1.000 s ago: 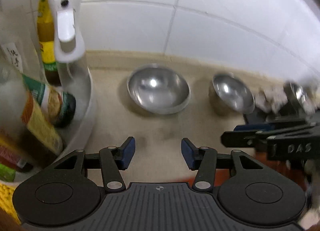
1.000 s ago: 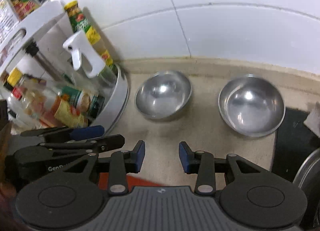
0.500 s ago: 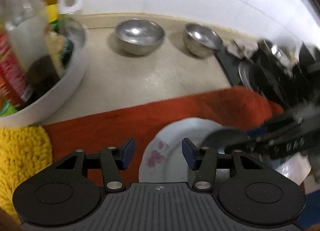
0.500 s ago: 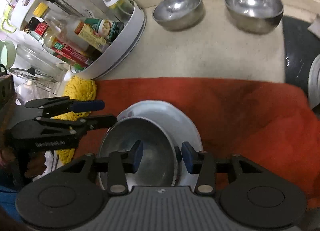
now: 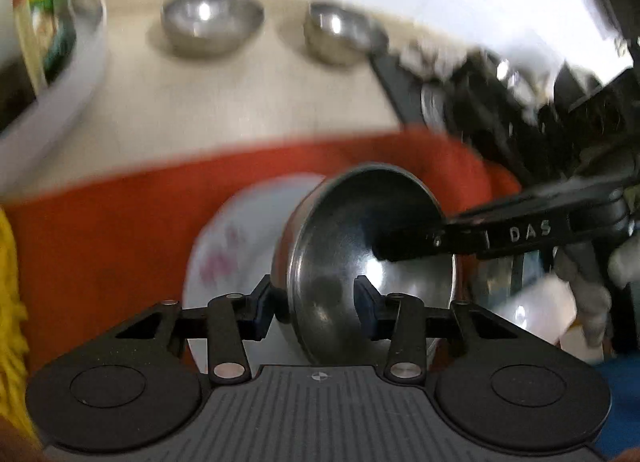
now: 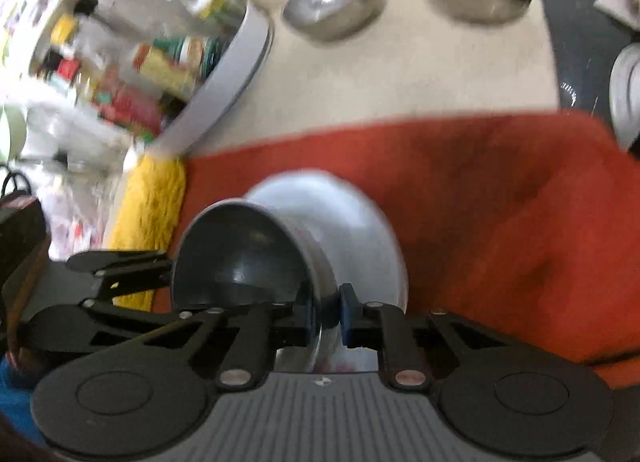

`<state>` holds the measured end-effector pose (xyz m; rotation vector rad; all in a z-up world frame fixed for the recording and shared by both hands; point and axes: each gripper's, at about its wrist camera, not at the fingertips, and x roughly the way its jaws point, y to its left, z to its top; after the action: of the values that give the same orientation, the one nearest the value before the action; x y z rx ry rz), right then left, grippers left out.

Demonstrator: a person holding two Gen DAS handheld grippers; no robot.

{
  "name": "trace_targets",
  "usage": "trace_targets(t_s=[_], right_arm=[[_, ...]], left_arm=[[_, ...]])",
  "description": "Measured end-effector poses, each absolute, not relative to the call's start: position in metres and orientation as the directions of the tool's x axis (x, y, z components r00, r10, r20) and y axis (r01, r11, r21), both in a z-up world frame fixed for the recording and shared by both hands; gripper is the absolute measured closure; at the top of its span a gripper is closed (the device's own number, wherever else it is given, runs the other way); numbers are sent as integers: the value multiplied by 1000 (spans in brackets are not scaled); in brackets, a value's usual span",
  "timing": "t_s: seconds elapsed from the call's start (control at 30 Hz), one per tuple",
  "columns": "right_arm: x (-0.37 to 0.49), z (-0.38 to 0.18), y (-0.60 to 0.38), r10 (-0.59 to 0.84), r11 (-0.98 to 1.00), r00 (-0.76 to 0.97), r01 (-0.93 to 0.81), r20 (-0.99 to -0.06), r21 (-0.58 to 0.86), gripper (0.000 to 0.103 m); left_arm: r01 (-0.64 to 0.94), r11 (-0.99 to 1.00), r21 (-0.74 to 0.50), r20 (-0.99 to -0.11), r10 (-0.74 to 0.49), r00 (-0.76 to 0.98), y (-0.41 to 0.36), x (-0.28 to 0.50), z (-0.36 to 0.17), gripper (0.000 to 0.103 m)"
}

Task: Organize plates and bowls
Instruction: 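Move both grippers to the steel bowl beside the spice rack and grasp its rim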

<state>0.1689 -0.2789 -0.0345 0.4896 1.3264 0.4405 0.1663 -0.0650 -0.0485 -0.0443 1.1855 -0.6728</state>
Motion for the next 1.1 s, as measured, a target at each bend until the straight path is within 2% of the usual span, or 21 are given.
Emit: trace_targets(t_s=[0.2,0.3,0.57,0.67,0.77,0.97,1.1], right_arm=[[226,-5,-283,554,820,340,-68,-760,568,91],[258,-3,-278,539,831,360,-79,-761,551,91],[304,-57,-278,481,868,257,-4,-838,497,89],[305,-67,-284,462,878,240,11,-854,479,88],[309,-57,-292,430,896,271,-8,-861,444,75],[327,-22,-300,403,904,411,-39,-818,426,75],[360,-38,-286,414,889,419,4,-808,458,74]], left_arm=[[434,842,-322,-775,-497,389,-66,228,-19,53],[437,847,-303,-759,-492,427,-69,249,-17,49],[375,879,-295,-841,-426,334,-87,291,-78,52],[370,883,-288,-837,-420,351,-82,293,-75,52],[354,893,-279,-821,-413,394,-70,296,-62,51],[263,908,-328,-774,-417,476,-62,322,-47,46],[181,912,-367,-786,-408,465,-71,353,-57,47]])
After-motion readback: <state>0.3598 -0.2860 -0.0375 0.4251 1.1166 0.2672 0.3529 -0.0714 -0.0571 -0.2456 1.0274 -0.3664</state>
